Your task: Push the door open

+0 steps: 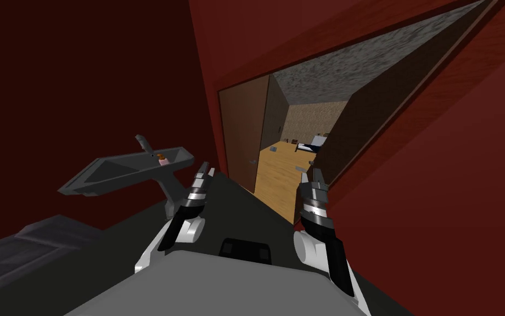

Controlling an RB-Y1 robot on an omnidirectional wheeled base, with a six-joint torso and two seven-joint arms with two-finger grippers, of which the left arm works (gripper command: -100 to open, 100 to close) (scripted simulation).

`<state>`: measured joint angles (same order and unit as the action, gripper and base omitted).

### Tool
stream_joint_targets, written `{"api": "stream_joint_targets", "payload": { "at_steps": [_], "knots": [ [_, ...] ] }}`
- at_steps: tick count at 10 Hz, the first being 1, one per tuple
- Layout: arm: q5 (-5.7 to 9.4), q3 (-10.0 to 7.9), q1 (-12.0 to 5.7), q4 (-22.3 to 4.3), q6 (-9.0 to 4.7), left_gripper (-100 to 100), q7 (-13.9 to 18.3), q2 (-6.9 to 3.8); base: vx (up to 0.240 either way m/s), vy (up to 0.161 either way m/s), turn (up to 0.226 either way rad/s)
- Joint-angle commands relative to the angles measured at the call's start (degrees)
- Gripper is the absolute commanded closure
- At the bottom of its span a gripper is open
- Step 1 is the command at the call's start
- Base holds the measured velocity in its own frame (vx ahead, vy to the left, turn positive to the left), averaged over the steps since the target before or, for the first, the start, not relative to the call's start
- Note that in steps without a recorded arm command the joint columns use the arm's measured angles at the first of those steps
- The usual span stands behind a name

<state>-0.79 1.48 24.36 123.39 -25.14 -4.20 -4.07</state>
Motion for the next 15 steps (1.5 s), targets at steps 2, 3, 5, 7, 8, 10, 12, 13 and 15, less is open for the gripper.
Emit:
{"api": "stream_joint_targets", "payload": {
  "at_steps": [2, 3, 5, 7, 8, 10, 12, 13, 15],
  "knots": [
    [-0.13, 0.83, -0.66, -3.02, -0.84, -100, 0.06, -0.07, 0.091, 0.026, -0.054],
    [-0.12, 1.05, -0.91, -4.08, -1.1, -100, 0.15, -0.17, 0.088, 0.03, -0.051],
    [-0.11, 1.53, -1.47, -6.48, -1.7, -100, 0.35, -0.35, 0.108, 0.021, -0.054],
    [-0.1, 2.03, -2.05, -8.94, -2.32, -100, 0.56, -0.53, 0.104, 0.038, -0.058],
    [-0.09, 2.28, -2.34, -10.19, -2.63, -100, 0.66, -0.62, 0.083, 0.04, -0.055],
    [-0.08, 2.83, -2.98, -12.92, -3.31, -100, 0.89, -0.76, 0.091, 0.046, -0.07],
    [-0.06, 3.38, -3.62, -15.64, -4.0, -100, 1.12, -0.9, 0.086, 0.028, -0.063],
    [-0.05, 3.67, -3.95, -17.06, -4.35, -100, 1.25, -0.95, 0.093, 0.055, -0.08],
    [-0.04, 4.26, -4.63, -19.95, -5.08, -100, 1.49, -1.04, 0.097, 0.042, -0.07]
  ]
}}
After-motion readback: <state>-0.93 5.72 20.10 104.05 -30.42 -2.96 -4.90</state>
